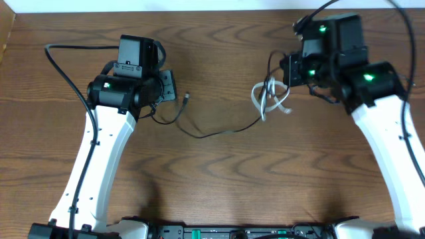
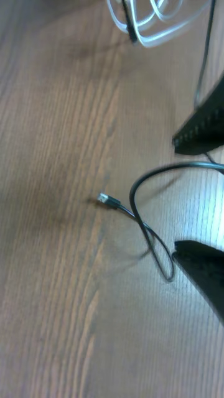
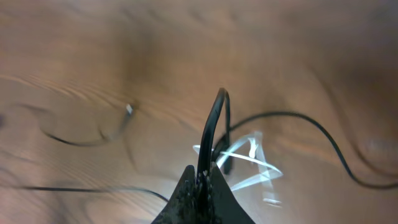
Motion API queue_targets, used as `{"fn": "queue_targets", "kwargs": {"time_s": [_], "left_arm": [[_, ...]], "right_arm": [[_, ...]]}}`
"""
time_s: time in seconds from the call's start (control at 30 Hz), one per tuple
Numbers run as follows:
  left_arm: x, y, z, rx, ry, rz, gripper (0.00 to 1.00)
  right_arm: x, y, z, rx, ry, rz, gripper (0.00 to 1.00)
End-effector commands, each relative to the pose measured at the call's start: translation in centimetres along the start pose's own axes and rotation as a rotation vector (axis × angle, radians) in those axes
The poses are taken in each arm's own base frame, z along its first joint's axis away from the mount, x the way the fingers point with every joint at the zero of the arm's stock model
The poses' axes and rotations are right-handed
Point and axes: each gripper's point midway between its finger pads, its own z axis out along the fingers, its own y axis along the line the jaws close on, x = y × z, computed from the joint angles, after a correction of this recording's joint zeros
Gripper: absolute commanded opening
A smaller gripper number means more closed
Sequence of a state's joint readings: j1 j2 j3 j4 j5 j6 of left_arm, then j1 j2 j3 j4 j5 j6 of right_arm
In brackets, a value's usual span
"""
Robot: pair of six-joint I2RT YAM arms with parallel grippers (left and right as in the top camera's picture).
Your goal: Untangle cables
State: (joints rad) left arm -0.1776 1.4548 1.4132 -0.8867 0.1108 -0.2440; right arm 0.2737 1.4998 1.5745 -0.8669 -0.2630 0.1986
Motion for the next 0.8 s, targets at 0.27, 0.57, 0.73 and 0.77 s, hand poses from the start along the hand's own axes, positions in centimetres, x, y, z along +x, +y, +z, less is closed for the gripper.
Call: {"fn": "queue_targets", "kwargs": {"time_s": [0.27,0.57,0.73,0.77], "left_arm": [[1.7,-6.5,-1.9,0.334,0.07,0.059,0.7],[3.5,-11.3,-2.4,0.435,0.092,0.18,0.81],[4.5,-12.9,-1.9,0.457,0.115,0.22,0.82],[4.7,-13.1,-1.8,0.457,0.122,0.223,0.82]], "right_arm": [[-1.5,4.2,-3.3,-0.19,-0.073,-0.06,0.01],[-2.2,6.6,-4.0,-0.325,-0.099,-0.065,0.01],[-2.7,8.5,-4.9,-0.44,-0.118,-0.087,0.01],[-2.9,8.7,-5.0,-0.452,-0.121,-0.081,0.01]]}}
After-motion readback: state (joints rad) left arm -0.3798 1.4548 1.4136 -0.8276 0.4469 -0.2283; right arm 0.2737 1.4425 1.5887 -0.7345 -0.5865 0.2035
